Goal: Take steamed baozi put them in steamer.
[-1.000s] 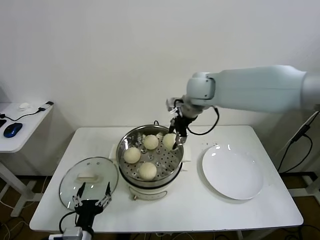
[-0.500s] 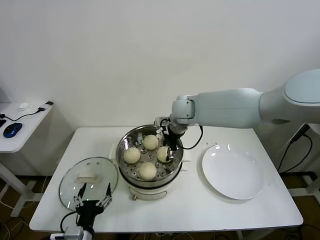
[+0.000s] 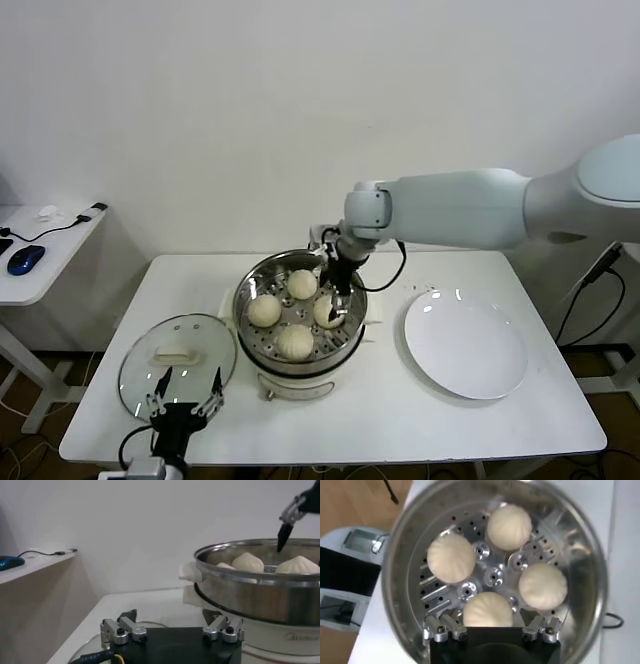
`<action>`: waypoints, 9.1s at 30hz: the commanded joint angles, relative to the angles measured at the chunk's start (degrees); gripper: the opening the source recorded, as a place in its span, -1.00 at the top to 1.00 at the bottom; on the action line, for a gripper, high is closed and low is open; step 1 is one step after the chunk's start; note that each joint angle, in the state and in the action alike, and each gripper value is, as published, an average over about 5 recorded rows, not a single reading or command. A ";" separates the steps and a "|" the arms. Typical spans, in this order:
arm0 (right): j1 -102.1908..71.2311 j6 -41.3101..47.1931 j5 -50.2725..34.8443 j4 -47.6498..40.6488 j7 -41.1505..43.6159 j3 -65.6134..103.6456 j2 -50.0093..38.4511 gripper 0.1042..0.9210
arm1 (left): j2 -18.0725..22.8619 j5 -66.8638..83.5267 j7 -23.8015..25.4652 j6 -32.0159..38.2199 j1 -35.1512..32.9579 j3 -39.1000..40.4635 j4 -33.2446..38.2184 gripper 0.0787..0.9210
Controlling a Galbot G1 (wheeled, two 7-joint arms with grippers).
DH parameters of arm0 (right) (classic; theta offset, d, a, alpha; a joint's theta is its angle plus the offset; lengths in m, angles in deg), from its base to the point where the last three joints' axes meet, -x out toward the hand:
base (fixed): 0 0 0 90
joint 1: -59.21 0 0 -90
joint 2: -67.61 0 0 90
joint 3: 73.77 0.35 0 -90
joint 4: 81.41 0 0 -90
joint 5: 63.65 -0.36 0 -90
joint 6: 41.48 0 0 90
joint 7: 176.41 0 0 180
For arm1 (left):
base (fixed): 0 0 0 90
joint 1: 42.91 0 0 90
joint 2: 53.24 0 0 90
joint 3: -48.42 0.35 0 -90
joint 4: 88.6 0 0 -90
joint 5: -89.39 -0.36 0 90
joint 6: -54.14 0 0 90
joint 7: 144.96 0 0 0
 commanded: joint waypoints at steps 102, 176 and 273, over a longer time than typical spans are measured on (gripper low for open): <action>-142.73 -25.27 33.28 28.16 -39.55 138.25 -4.79 -0.76 | -14.27 -74.40 -22.02 11.24 22.23 -3.62 -40.90 -0.77; -140.45 -25.97 39.20 27.46 -39.33 136.78 -2.76 -0.76 | -18.73 -69.09 11.21 -17.71 20.83 6.26 4.14 0.87; -139.47 -31.85 40.82 25.13 -42.03 134.82 1.24 -0.76 | -6.07 -87.09 13.09 -25.43 28.62 33.42 -1.90 -0.76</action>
